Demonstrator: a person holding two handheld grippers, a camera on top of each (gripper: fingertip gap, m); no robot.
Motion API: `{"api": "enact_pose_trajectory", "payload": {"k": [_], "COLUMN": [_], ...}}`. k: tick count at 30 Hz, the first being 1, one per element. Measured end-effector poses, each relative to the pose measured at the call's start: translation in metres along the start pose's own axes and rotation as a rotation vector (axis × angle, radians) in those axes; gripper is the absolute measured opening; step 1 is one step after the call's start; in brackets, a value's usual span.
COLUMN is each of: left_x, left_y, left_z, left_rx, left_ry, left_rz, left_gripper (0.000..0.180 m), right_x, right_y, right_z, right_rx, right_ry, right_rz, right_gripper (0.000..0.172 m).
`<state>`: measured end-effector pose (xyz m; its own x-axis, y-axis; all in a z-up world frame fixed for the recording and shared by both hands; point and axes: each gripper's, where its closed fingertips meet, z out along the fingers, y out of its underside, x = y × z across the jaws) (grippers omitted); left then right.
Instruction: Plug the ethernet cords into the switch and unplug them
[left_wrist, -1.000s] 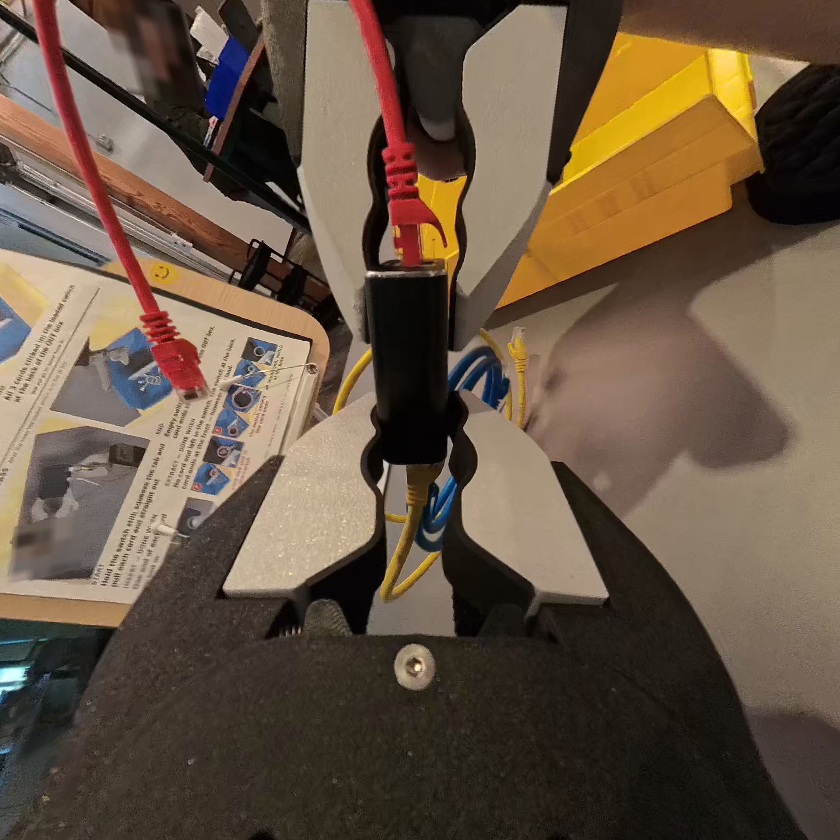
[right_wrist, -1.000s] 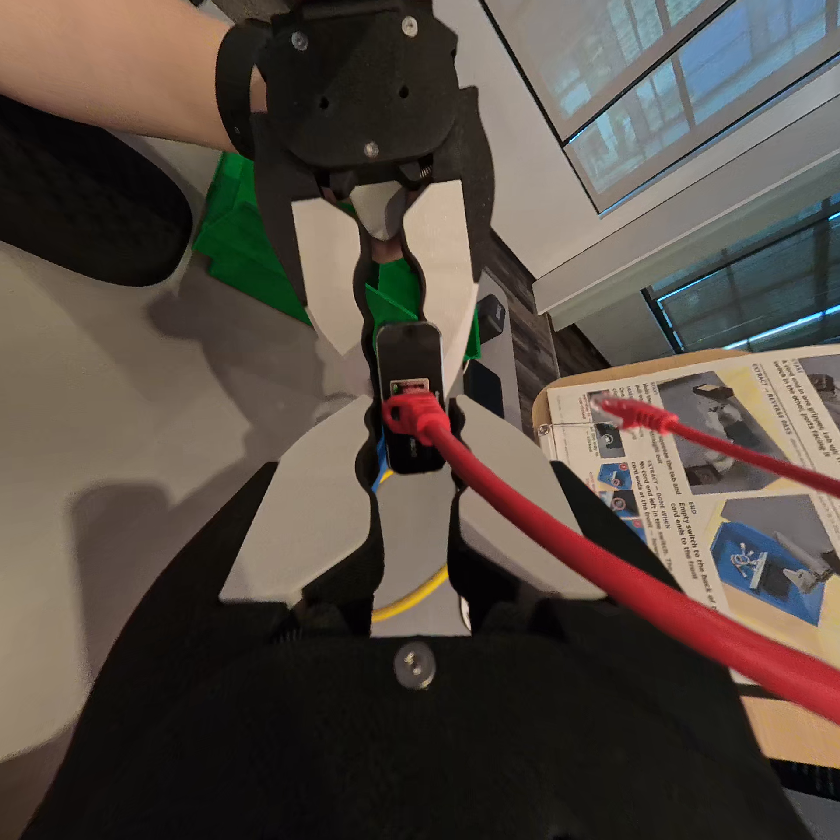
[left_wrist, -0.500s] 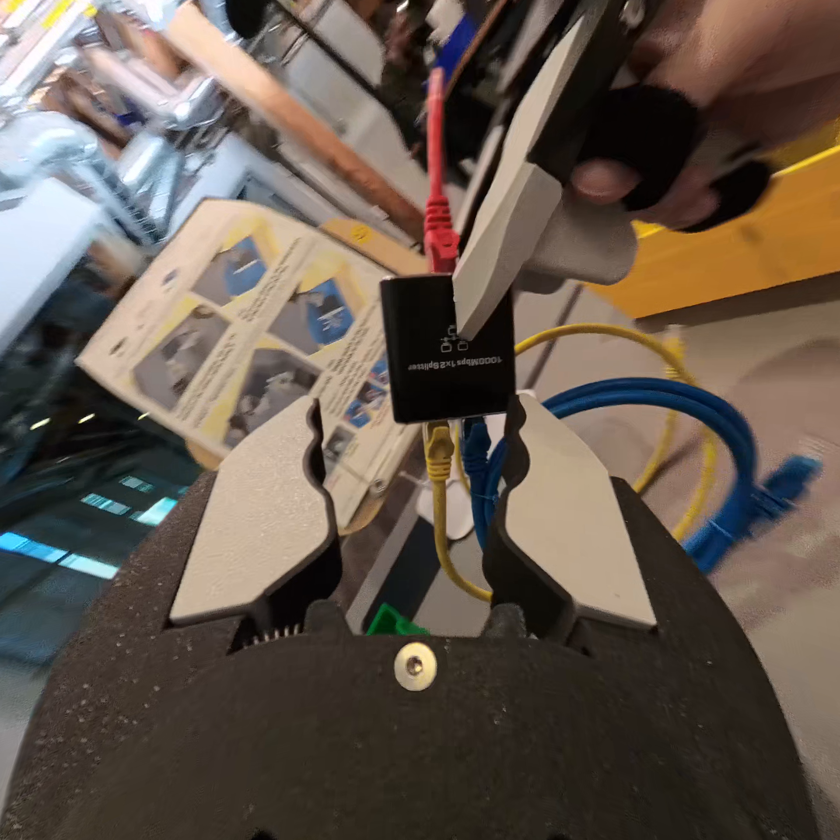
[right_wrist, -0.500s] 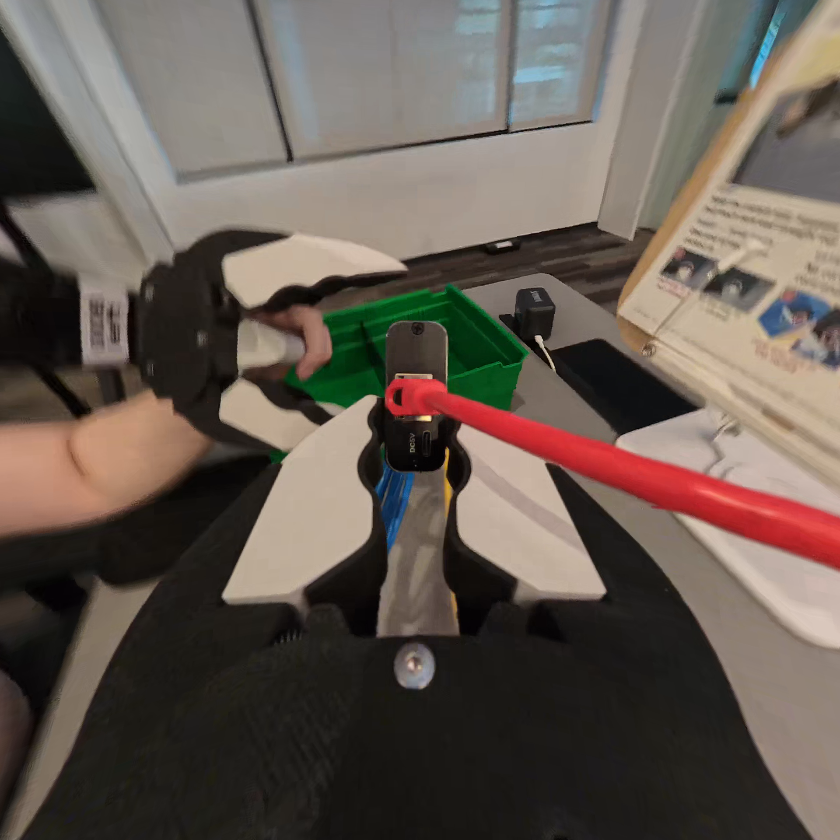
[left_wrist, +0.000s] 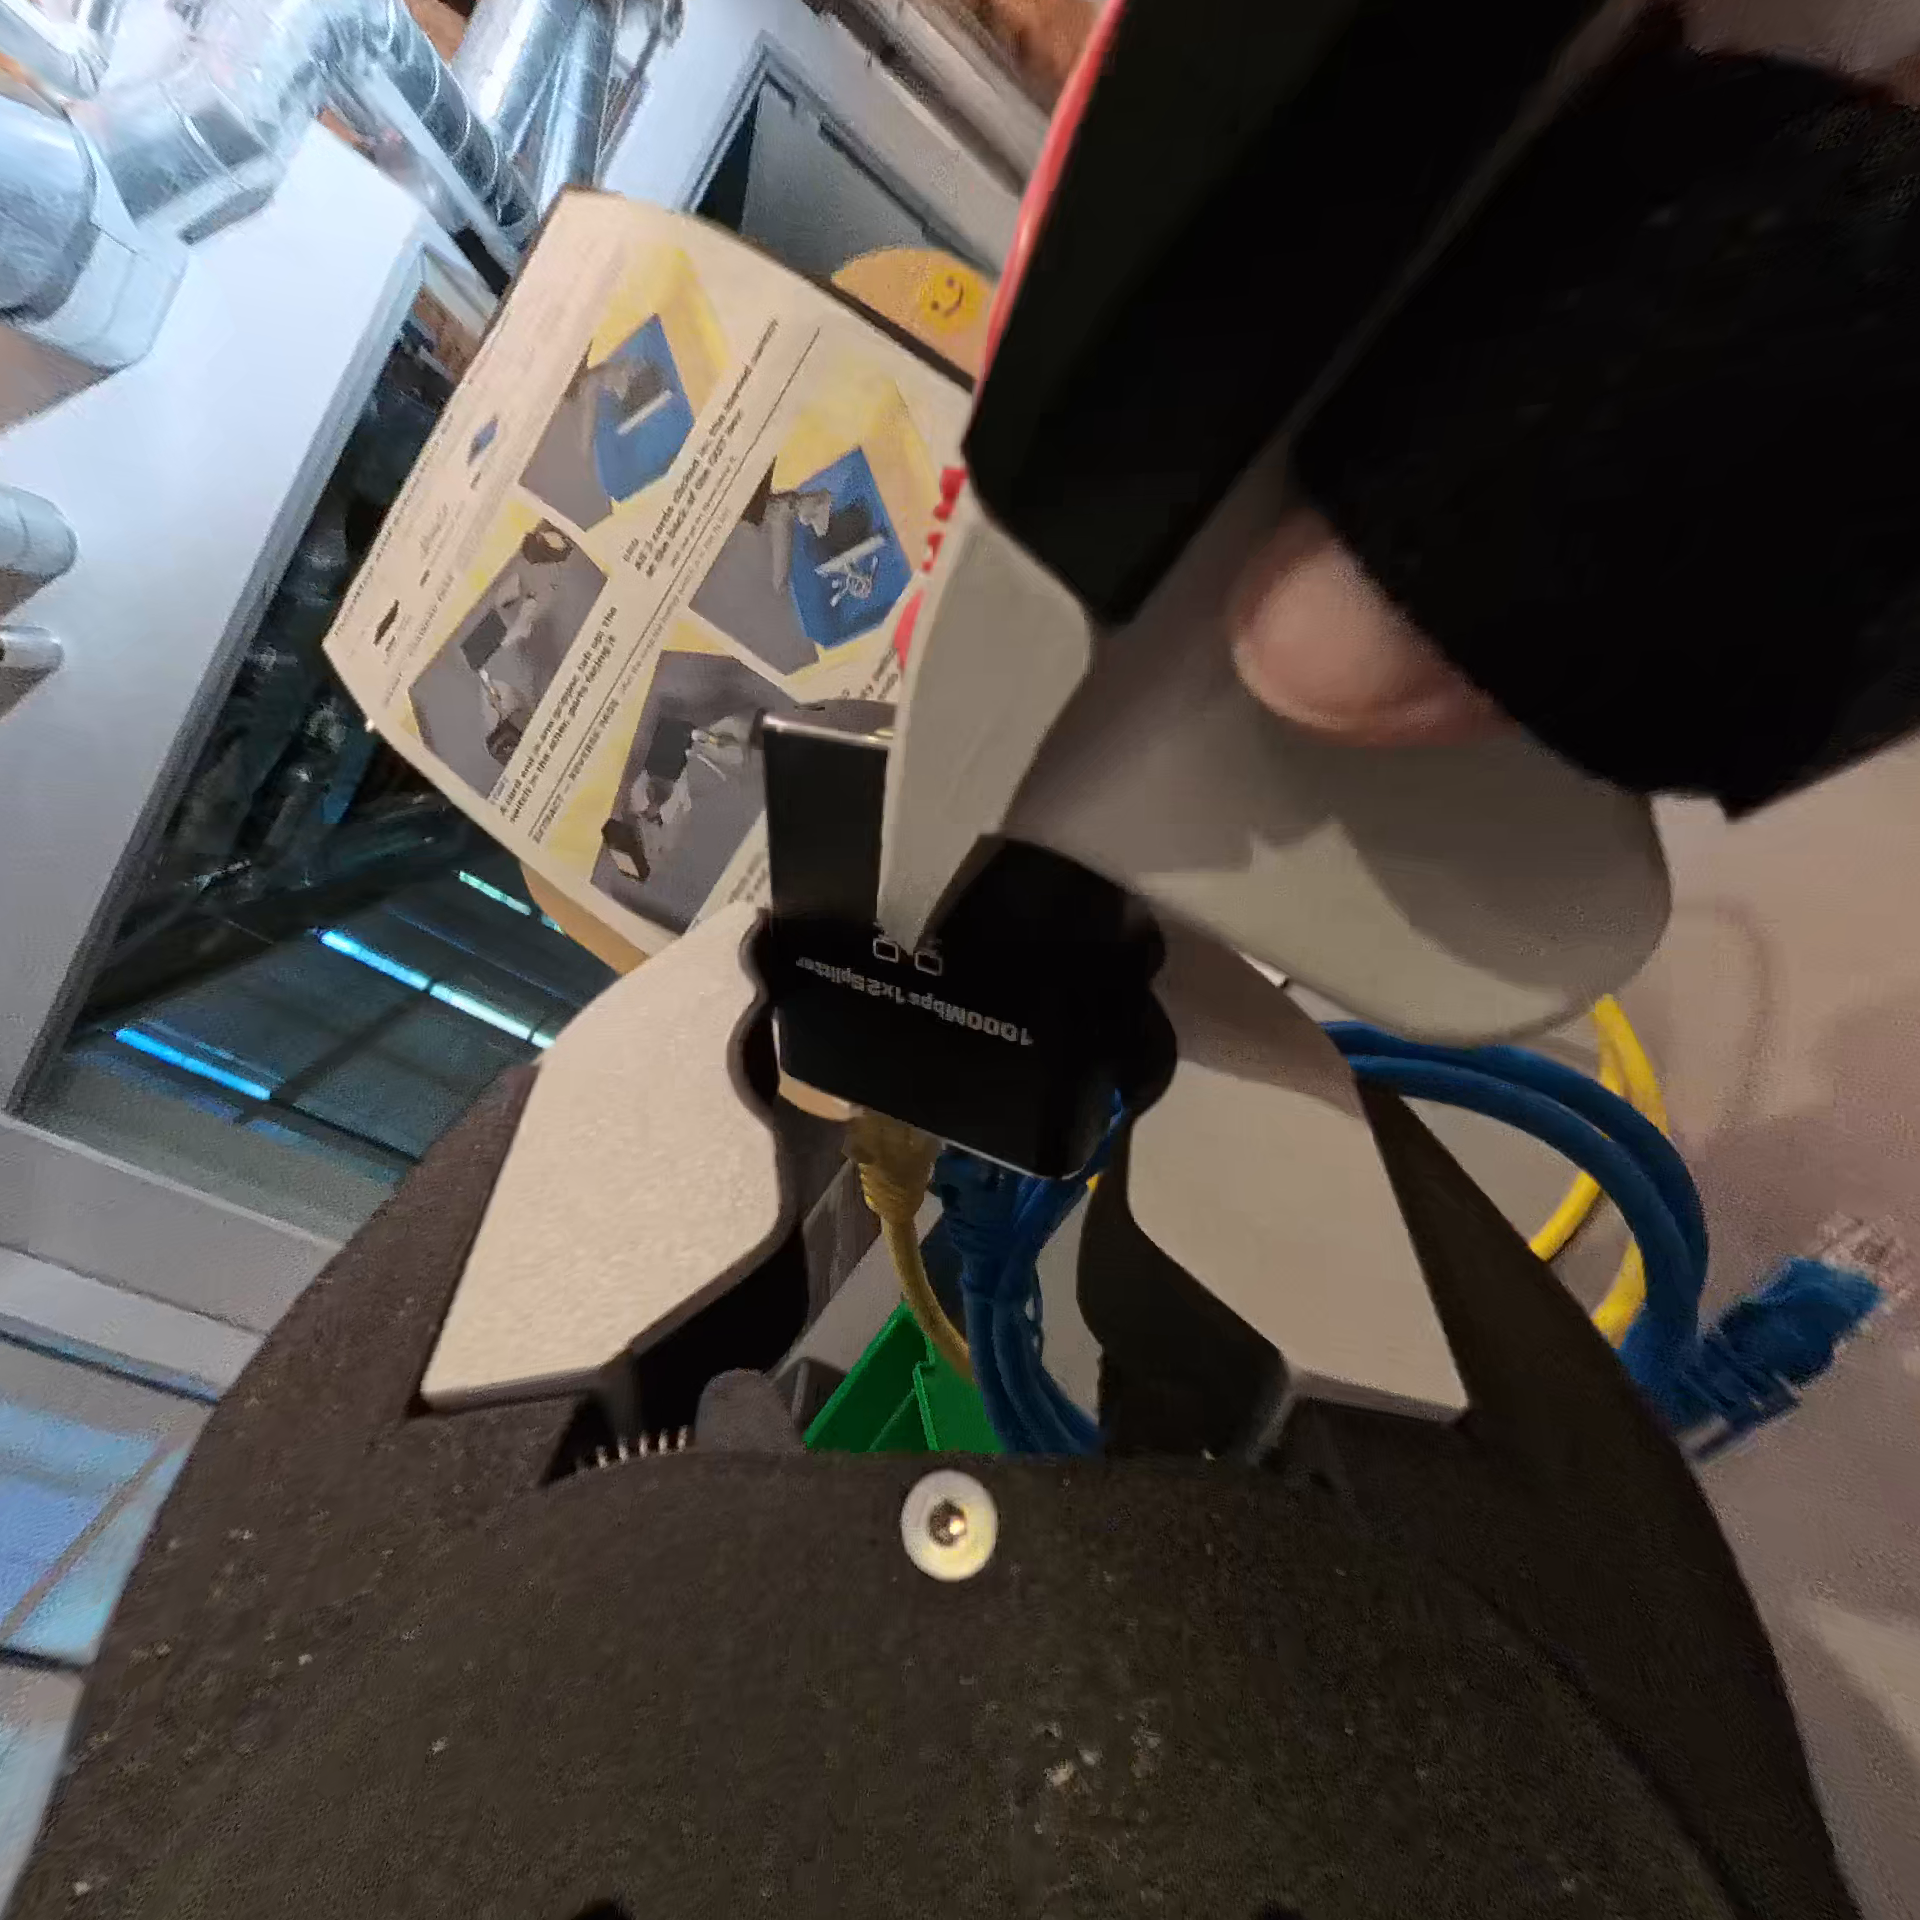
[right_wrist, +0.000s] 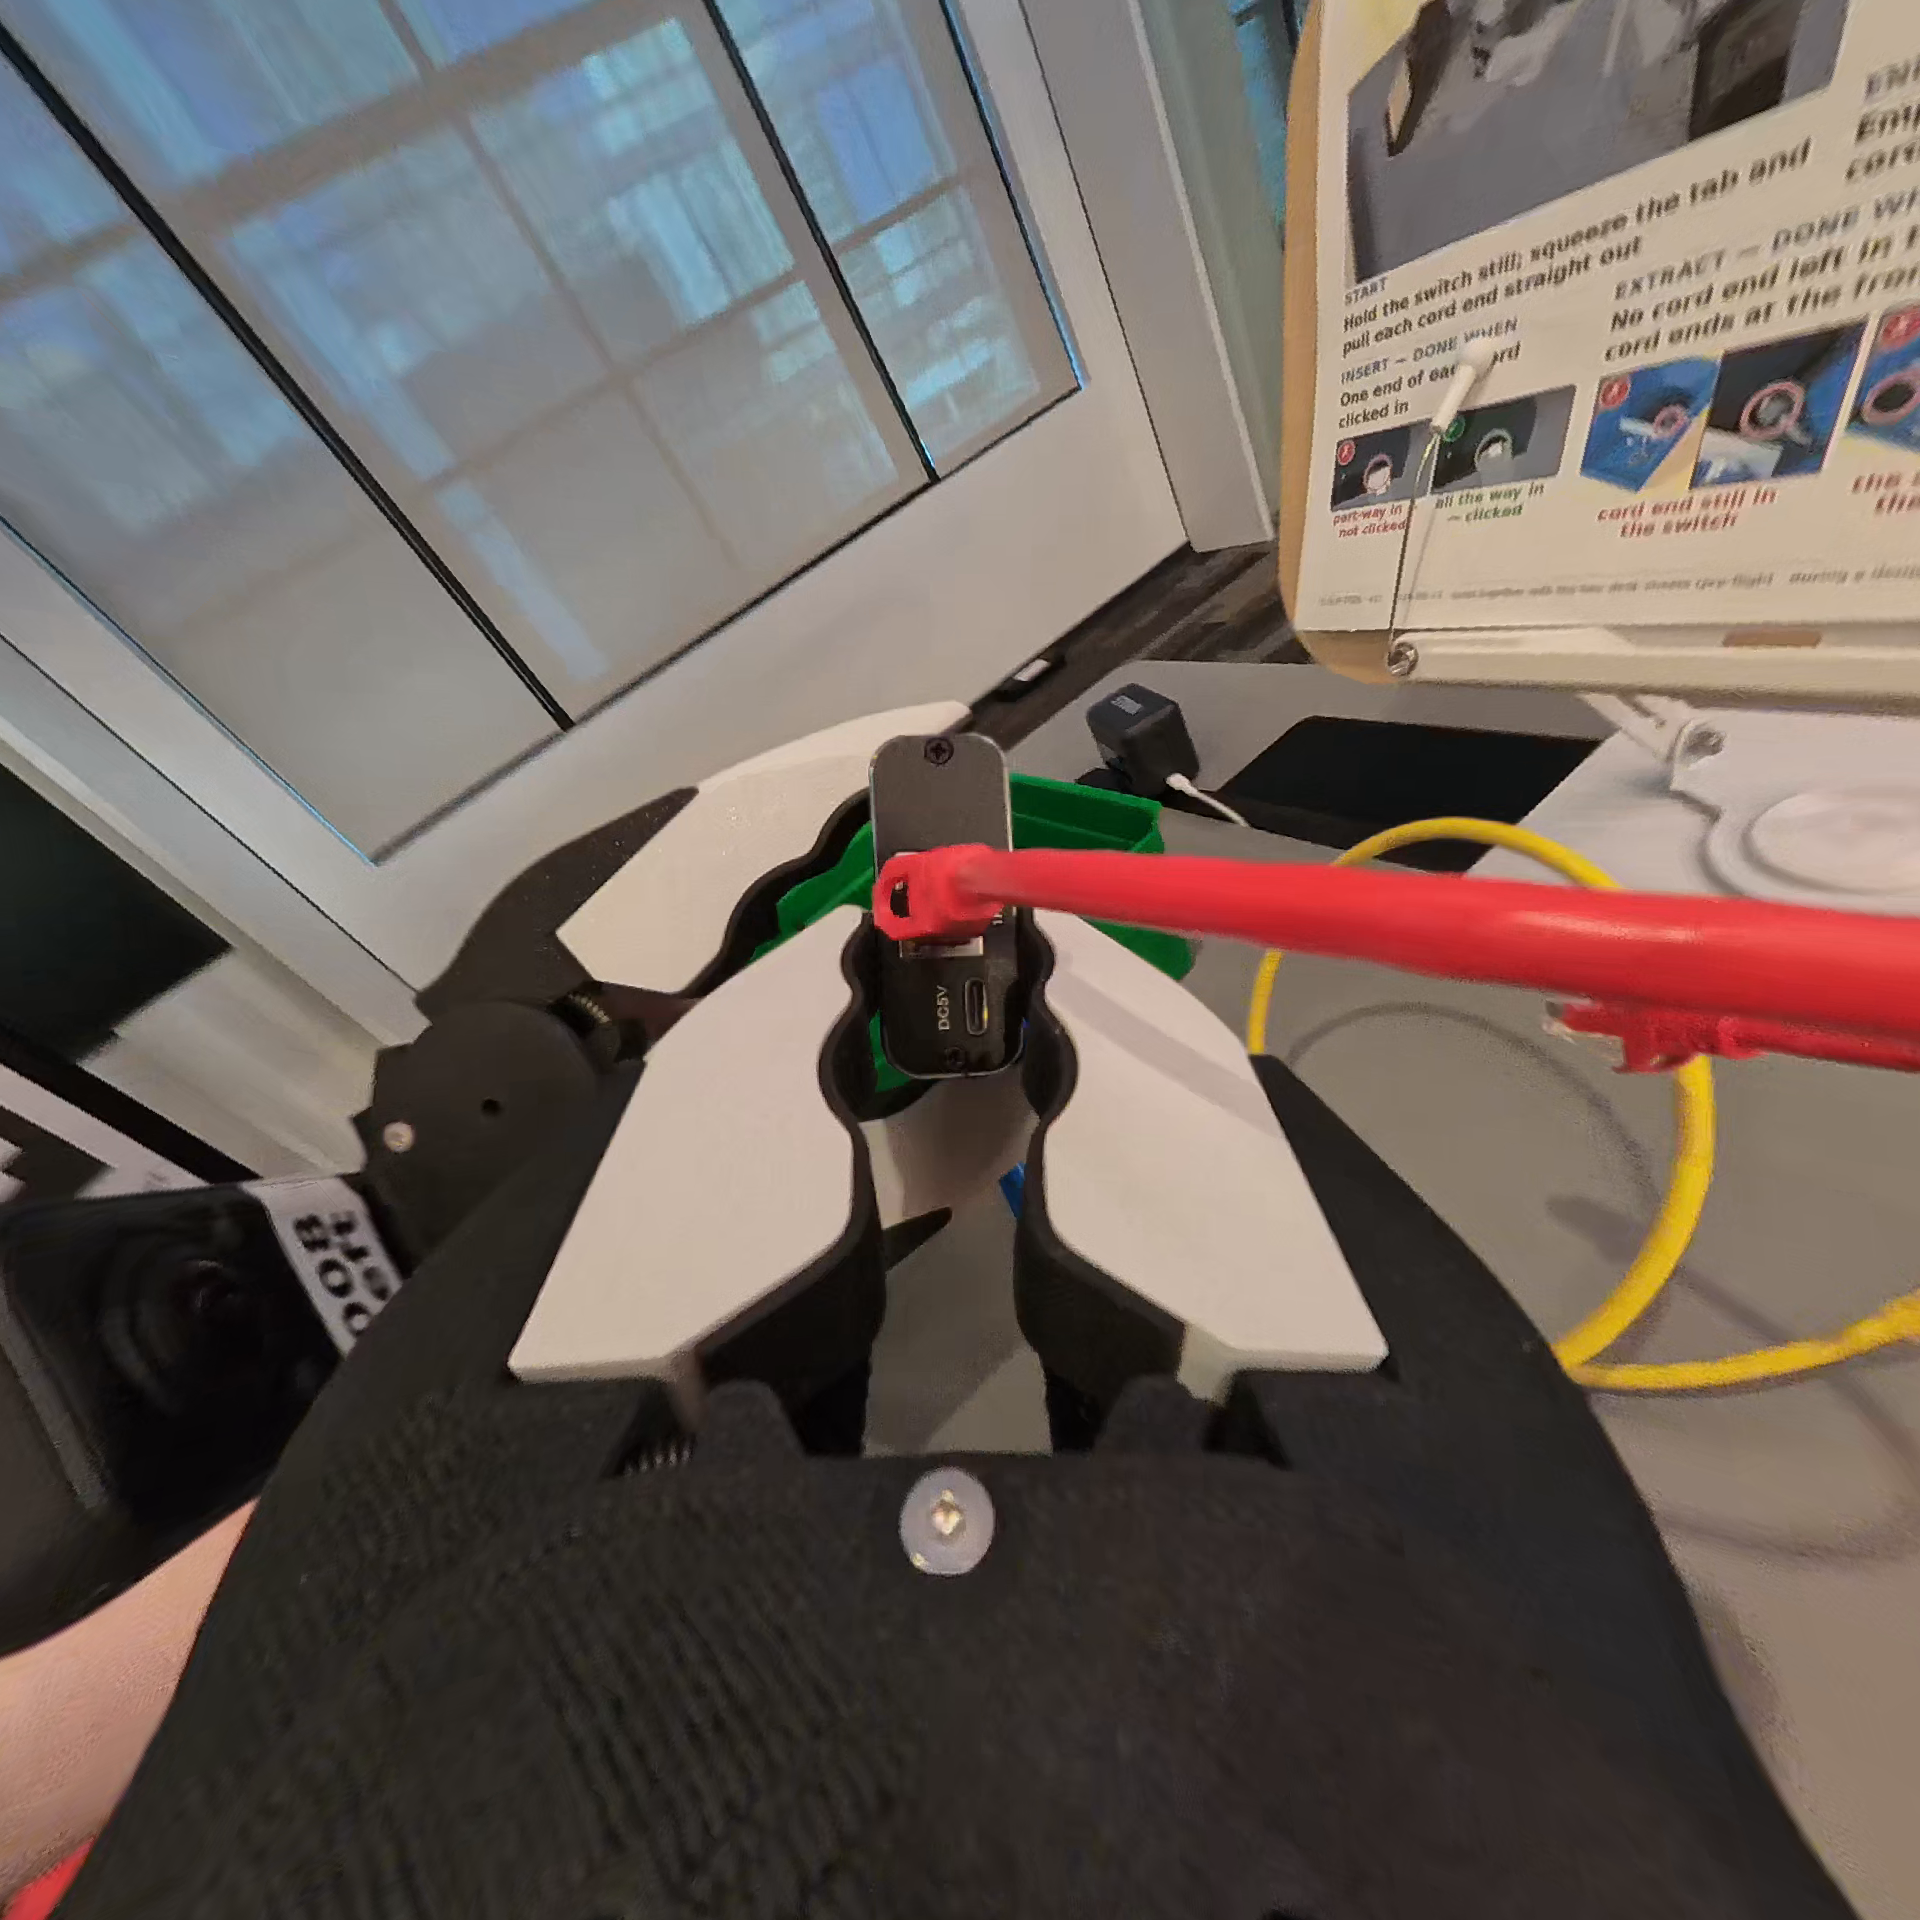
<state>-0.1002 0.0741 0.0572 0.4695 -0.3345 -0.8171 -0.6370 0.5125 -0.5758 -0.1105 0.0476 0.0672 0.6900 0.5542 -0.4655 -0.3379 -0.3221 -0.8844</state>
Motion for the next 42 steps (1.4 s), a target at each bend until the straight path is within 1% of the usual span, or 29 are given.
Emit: {"api": "enact_pose_trajectory", "payload": {"k": [1, 3, 4, 5, 7, 11, 13, 15, 16, 17, 19, 20, 22, 23, 25, 26, 28, 29, 30, 31, 32, 34, 35, 36, 37, 39, 40, 41, 42], "left_x": [0.0, 0.0, 0.001, 0.001, 0.001, 0.0, 0.001, 0.001, 0.002, 0.003, 0.008, 0.009, 0.012, 0.013, 0.016, 0.018, 0.025, 0.029, 0.033, 0.036, 0.038, 0.041, 0.042, 0.043, 0.044, 0.048, 0.05, 0.052, 0.054], "left_y": [-0.001, -0.003, -0.003, -0.003, -0.005, -0.008, -0.01, -0.012, -0.013, -0.014, -0.015, -0.016, -0.02, -0.022, -0.03, -0.034, -0.044, -0.049, -0.053, -0.057, -0.061, -0.068, -0.07, -0.071, -0.071, -0.071, -0.072, -0.072, -0.073], "left_z": [-0.001, -0.003, -0.003, -0.004, -0.008, -0.014, -0.017, -0.021, -0.023, -0.025, -0.029, -0.031, -0.035, -0.038, -0.045, -0.05, -0.064, -0.071, -0.079, -0.086, -0.092, -0.103, -0.107, -0.109, -0.111, -0.116, -0.118, -0.12, -0.123], "left_rx": [0.03, 0.065, 0.067, 0.074, 0.107, 0.154, 0.179, 0.206, 0.215, 0.219, 0.23, 0.237, 0.269, 0.286, 0.339, 0.37, 0.443, 0.47, 0.494, 0.519, 0.546, 0.595, 0.609, 0.618, 0.626, 0.635, 0.642, 0.651, 0.658], "left_ry": [0.005, 0.024, 0.04, 0.057, 0.086, 0.16, 0.199, 0.232, 0.254, 0.274, 0.331, 0.35, 0.393, 0.408, 0.459, 0.492, 0.588, 0.633, 0.685, 0.74, 0.784, 0.862, 0.897, 0.925, 0.953, 1.03, 1.067, 1.106, 1.143], "left_rz": [0.002, -0.007, -0.015, -0.022, -0.04, -0.104, -0.143, -0.172, -0.179, -0.183, -0.189, -0.196, -0.22, -0.233, -0.253, -0.261, -0.263, -0.263, -0.265, -0.275, -0.291, -0.331, -0.348, -0.361, -0.373, -0.405, -0.423, -0.441, -0.457], "left_gripper": [0.063, 0.063, 0.062, 0.062, 0.062, 0.062, 0.062, 0.062, 0.062, 0.062, 0.062, 0.062, 0.062, 0.062, 0.062, 0.062, 0.062, 0.062, 0.062, 0.062, 0.062, 0.062, 0.062, 0.062, 0.062, 0.062, 0.062, 0.062, 0.062], "right_x": [0.0, -0.004, -0.007, -0.009, -0.016, -0.026, -0.039, -0.049, -0.055, -0.056, -0.068, -0.079, -0.113, -0.122, -0.122, -0.117, -0.098, -0.087, -0.076, -0.061, -0.049, -0.04, -0.04, -0.046, -0.053, -0.073, -0.08, -0.082, -0.08], "right_y": [-0.001, -0.001, 0.0, 0.001, 0.005, 0.023, 0.035, 0.044, 0.046, 0.045, 0.028, 0.011, -0.015, -0.031, -0.069, -0.086, -0.109, -0.111, -0.107, -0.101, -0.087, -0.046, -0.026, -0.01, 0.003, 0.016, 0.021, 0.028, 0.031], "right_z": [-0.001, -0.002, -0.003, -0.004, -0.014, -0.046, -0.064, -0.082, -0.09, -0.097, -0.109, -0.113, -0.12, -0.123, -0.124, -0.123, -0.118, -0.116, -0.114, -0.11, -0.105, -0.097, -0.092, -0.087, -0.083, -0.078, -0.078, -0.079, -0.077], "right_rx": [0.015, 0.038, 0.022, 0.001, -0.052, -0.178, -0.243, -0.313, -0.349, -0.392, -0.446, -0.423, -0.414, -0.417, -0.408, -0.397, -0.407, -0.437, -0.468, -0.496, -0.539, -0.599, -0.598, -0.563, -0.521, -0.399, -0.367, -0.381, -0.389], "right_ry": [-0.022, -0.078, -0.099, -0.107, -0.105, -0.055, -0.091, -0.099, -0.105, -0.075, -0.051, -0.044, -0.151, -0.176, -0.171, -0.17, -0.178, -0.193, -0.212, -0.191, -0.189, -0.239, -0.264, -0.287, -0.318, -0.381, -0.425, -0.469, -0.474], "right_rz": [0.052, 0.149, 0.178, 0.182, 0.12, -0.079, -0.208, -0.379, -0.497, -0.623, -0.896, -0.997, -1.09, -1.137, -1.253, -1.271, -1.264, -1.268, -1.312, -1.376, -1.435, -1.551, -1.619, -1.671, -1.702, -1.718, -1.701, -1.679, -1.674], "right_gripper": [0.025, 0.026, 0.028, 0.029, 0.031, 0.028, 0.028, 0.027, 0.027, 0.027, 0.023, 0.022, 0.02, 0.02, 0.022, 0.025, 0.029, 0.029, 0.029, 0.029, 0.03, 0.039, 0.045, 0.055, 0.059, 0.06, 0.057, 0.046, 0.042]}}
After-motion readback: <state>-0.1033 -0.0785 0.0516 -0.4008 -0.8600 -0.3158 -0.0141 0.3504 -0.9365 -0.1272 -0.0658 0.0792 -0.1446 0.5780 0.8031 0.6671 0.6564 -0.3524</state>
